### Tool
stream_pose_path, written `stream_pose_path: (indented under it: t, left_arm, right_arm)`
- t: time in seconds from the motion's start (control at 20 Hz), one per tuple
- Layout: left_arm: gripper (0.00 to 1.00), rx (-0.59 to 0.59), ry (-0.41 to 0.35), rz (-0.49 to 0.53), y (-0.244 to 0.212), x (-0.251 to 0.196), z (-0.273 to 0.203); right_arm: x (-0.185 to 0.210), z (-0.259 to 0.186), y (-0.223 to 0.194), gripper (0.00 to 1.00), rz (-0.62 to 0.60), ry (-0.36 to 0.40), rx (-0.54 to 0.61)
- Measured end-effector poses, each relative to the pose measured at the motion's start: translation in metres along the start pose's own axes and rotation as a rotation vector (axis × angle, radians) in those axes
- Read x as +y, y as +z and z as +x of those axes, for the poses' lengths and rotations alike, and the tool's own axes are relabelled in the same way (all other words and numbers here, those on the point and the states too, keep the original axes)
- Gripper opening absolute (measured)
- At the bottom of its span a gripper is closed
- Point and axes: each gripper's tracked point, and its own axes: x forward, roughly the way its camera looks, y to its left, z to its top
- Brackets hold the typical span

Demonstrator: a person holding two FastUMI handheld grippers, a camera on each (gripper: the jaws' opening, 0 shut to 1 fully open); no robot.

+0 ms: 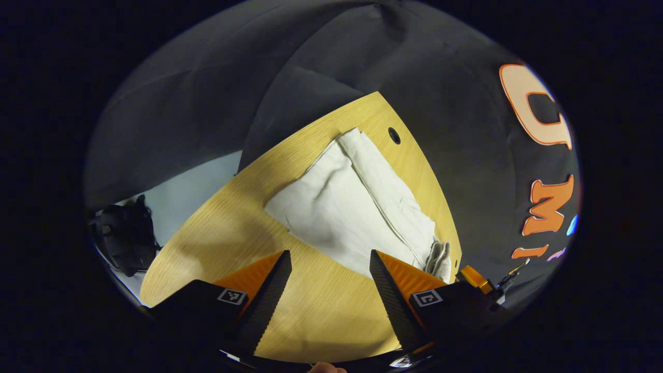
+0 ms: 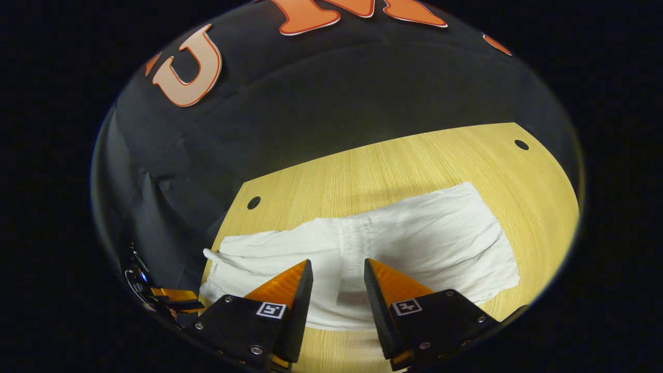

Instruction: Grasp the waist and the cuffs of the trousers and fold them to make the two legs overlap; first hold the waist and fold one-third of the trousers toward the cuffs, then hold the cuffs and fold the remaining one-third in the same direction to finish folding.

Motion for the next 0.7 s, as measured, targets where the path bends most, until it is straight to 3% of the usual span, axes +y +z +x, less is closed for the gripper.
stream_pose_path:
  t: [0.2, 0.35, 0.7]
  left_arm:
    - [1.00, -0.016, -0.016, -0.044, 0.011, 0.010, 0.007]
    - [1.00, -0.010, -0.024, -0.085, 0.013, 0.017, 0.017]
    - [0.96, 0.000, -0.089, -0.101, 0.023, 0.002, 0.046]
  right_arm:
    - [-0.010, -0.010, 0.007, 0.71, -0.007, -0.018, -0.015]
    - [-0.019, -0.022, 0.016, 0.88, -0.002, -0.033, -0.036]
    - [-0.048, -0.051, 0.026, 0.93, 0.068, -0.073, -0.085]
